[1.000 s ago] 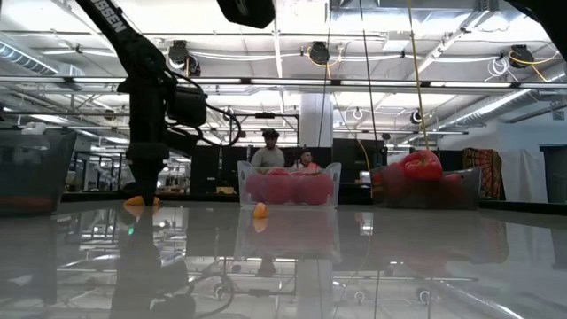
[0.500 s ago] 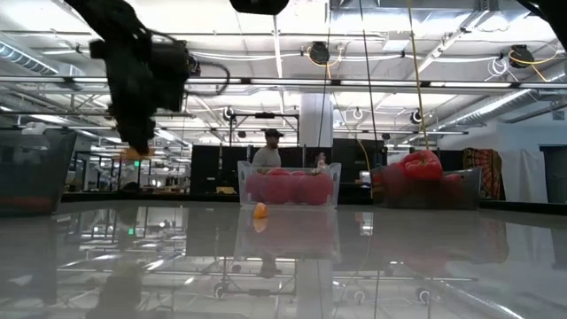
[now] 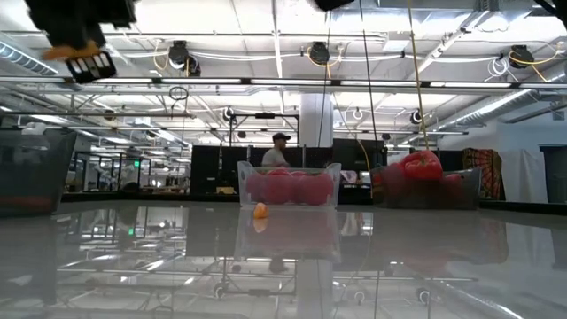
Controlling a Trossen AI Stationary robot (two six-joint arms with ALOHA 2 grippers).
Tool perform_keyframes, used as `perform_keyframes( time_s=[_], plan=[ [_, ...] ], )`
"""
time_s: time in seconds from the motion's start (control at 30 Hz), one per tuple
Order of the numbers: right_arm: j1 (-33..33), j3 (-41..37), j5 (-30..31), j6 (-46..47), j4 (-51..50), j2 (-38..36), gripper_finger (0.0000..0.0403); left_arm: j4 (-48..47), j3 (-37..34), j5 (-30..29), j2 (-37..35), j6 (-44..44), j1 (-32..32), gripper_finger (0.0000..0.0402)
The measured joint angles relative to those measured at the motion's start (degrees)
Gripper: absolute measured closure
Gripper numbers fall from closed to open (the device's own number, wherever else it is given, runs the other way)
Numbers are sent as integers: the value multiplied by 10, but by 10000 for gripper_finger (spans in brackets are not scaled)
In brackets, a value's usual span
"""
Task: Sort produce into baskets
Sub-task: Put the yellow chili into the bottom gray bin
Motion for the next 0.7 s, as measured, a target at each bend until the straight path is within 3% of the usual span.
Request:
perform_keyframes(
  time_s=[0.23, 0.5, 0.7],
  plan=[
    [48, 0, -110, 139, -107, 0, 248, 11, 0, -76, -17, -90, -127, 373],
    [117, 0, -114, 285, -254, -2, 248, 51, 0, -180, 28, -156, -275, 373],
    [171, -13, -111, 419, -257, -4, 248, 52, 1, -210, 101, -187, -356, 373]
  ],
)
